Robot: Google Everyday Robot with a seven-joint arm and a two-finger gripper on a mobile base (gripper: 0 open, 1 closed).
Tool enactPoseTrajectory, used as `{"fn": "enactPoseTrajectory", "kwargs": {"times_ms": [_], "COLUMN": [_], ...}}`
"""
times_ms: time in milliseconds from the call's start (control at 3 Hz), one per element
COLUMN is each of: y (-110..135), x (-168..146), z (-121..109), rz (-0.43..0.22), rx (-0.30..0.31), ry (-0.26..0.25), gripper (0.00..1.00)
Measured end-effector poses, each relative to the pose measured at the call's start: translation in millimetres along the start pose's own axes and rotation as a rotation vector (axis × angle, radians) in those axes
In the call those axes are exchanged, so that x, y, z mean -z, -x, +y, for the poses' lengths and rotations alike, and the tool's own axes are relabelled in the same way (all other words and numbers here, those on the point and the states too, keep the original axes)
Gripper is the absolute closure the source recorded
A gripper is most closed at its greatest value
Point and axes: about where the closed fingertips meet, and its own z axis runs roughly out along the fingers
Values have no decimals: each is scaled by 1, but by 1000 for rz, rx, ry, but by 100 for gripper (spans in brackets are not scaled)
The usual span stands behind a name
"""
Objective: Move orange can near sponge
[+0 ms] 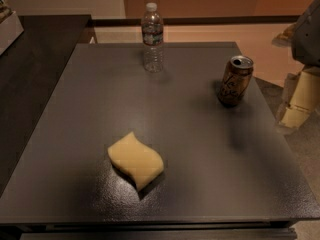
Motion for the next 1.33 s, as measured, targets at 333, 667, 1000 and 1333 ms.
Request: {"fn": "enactPoseTrajectory", "kwargs": {"times_ms": [333, 667, 1000, 1333], "y": [1, 2, 6, 8], "x": [-3, -11, -25, -39], "z": [-6, -21, -45, -71], "rz": [-8, -47, -103, -168], "rx": [-6, -33, -67, -117], "ry": [2, -13, -46, -64], "gripper": [0, 0, 0, 0]}}
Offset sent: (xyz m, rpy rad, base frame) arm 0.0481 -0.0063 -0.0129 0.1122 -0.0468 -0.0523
